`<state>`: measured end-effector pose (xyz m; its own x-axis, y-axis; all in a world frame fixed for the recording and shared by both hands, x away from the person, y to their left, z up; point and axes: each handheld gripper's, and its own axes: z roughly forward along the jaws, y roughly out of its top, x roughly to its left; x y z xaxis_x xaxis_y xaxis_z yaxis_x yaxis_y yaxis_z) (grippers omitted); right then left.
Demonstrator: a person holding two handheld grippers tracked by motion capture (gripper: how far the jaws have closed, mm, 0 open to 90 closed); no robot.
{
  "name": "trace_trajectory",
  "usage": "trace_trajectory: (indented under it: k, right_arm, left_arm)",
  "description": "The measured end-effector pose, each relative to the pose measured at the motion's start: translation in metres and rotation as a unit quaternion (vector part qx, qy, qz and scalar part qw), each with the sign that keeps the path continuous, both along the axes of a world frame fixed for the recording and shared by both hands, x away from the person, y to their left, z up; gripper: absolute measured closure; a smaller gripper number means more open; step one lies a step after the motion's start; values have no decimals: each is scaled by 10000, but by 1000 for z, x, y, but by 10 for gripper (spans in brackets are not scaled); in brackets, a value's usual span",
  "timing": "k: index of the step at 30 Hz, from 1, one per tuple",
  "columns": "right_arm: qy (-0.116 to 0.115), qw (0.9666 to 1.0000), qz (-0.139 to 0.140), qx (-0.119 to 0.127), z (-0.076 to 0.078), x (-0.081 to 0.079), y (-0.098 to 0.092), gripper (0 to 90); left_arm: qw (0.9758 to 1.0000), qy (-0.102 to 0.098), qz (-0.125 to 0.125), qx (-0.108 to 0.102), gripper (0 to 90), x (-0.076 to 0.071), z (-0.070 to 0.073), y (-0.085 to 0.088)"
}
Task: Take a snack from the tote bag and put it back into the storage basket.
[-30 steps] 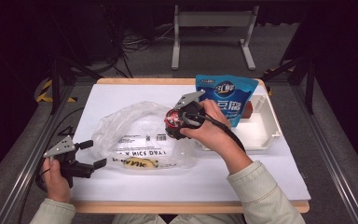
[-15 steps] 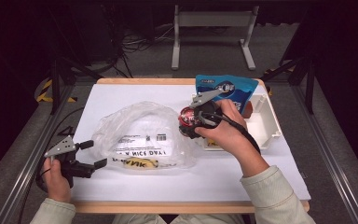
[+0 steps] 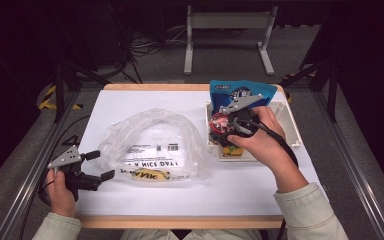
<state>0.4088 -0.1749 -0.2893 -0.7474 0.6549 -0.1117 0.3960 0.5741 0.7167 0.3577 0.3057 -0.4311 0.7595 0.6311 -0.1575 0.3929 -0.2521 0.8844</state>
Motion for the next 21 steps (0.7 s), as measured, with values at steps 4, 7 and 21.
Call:
trace_trajectory:
  k: [4,7,21]
  right_arm:
    - [-1,10000,-72,5,2,-1,-10,259]
    - [-4,9999,-120,-5,3,-2,-16,259]
    - [19,9991,-417,-80,7,-2,-55,259]
  left_arm:
    - [10000,9,3,-2,5,0,0,0]
    - [10000,9,5,-2,5,0,0,0]
    - [10000,-4,-7,5,5,0,0,0]
